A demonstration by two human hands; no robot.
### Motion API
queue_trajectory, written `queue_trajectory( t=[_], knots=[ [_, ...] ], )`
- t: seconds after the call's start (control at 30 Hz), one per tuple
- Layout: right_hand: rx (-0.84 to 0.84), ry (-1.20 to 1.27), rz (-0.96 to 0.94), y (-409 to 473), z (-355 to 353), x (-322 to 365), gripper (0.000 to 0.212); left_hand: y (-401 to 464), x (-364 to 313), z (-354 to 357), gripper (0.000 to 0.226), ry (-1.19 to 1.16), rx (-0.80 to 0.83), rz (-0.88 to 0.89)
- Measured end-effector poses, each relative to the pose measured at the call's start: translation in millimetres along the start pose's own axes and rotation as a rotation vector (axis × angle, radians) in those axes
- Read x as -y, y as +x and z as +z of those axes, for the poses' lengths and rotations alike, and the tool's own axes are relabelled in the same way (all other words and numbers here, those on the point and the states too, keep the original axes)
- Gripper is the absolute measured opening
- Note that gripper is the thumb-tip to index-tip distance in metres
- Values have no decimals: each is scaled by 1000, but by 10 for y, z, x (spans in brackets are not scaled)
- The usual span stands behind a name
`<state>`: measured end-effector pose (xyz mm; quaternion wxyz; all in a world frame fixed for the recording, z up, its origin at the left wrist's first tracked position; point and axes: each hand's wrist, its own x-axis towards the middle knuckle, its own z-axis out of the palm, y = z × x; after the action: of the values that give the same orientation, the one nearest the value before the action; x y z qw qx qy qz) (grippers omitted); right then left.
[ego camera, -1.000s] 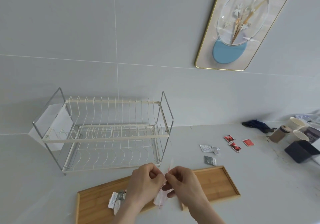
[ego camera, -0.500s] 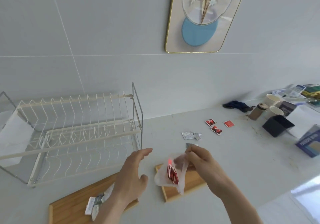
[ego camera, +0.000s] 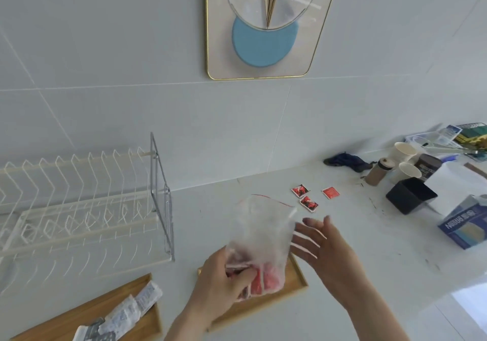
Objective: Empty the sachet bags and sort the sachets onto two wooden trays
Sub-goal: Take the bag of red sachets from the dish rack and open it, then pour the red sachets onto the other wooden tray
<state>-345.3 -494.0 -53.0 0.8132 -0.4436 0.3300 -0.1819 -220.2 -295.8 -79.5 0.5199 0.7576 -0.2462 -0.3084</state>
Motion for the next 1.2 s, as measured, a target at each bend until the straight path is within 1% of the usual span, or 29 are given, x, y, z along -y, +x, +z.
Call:
queue_trajectory(
  t=[0.03, 0.07, 0.1, 0.13, 0.17, 0.23, 0.3, 0.37, 0.4, 0.43, 0.47, 0.5, 0.63, 0.7, 0.73, 0.77, 0.8, 0.87, 0.93, 0.97, 1.0, 1.07, 1.13, 1.2],
  knots=[
    [-24, -35, 45, 18, -108, -137, 76, 40, -25, 57, 14, -88, -60, -56],
    [-11, -85, 95, 27, -196, -284, 90, 85, -69, 120, 15, -190, -112, -116],
    [30, -130, 147, 34, -258, -427, 99, 136, -110, 188, 16, -285, -149, -167],
    [84, -169, 191, 27, -281, -537, 101, 194, -146, 268, 18, -356, -174, -203],
    [130, -191, 222, 34, -281, -615, 95, 252, -176, 355, 19, -403, -187, -220],
    [177, -167, 211, 106, -225, -701, 74, 342, -244, 523, 22, -462, -194, -233],
    [143, -74, 182, 223, -188, -718, 61, 408, -252, 666, 23, -476, -192, -232],
    [96, -22, 174, 327, -209, -677, 52, 434, -213, 775, 23, -480, -146, -207],
    [88, -26, 177, 375, -247, -665, 48, 448, -169, 815, 30, -482, -140, -211],
    [89, -53, 189, 417, -293, -653, 45, 449, -120, 836, 43, -484, -164, -237],
    [97, -99, 207, 457, -348, -640, 42, 442, -81, 844, 53, -467, -212, -278],
    [112, -155, 217, 493, -395, -620, 38, 436, -46, 838, 58, -428, -264, -309],
    [108, -461, 218, 748, -596, -513, 24, 456, 128, 691, 68, -249, -504, -344],
    [177, -709, 139, 900, -655, -427, 11, 495, 227, 583, 76, -102, -588, -311],
    [229, -847, 81, 966, -657, -380, 6, 520, 264, 542, 79, -18, -594, -280],
    [286, -975, 23, 1020, -649, -336, 7, 550, 281, 516, 79, 67, -573, -250],
    [343, -1092, -30, 1044, -615, -269, 8, 584, 280, 507, 78, 152, -527, -220],
    [444, -1289, -168, 1068, -531, -161, 10, 653, 270, 525, 73, 313, -369, -160],
    [507, -1409, -307, 1069, -442, -114, 8, 707, 255, 596, 69, 415, -218, -133],
    [513, -1431, -360, 1075, -415, -129, 12, 724, 242, 646, 63, 448, -171, -141],
    [503, -1441, -394, 1070, -391, -140, 19, 743, 238, 694, 54, 479, -155, -158],
    [452, -1430, -450, 1061, -379, -182, 28, 761, 210, 776, 37, 523, -187, -198],
    [400, -1381, -497, 1042, -415, -222, 29, 764, 221, 802, 25, 500, -245, -197],
    [379, -1341, -520, 1027, -471, -262, 24, 774, 256, 790, 14, 440, -254, -175]
  ],
)
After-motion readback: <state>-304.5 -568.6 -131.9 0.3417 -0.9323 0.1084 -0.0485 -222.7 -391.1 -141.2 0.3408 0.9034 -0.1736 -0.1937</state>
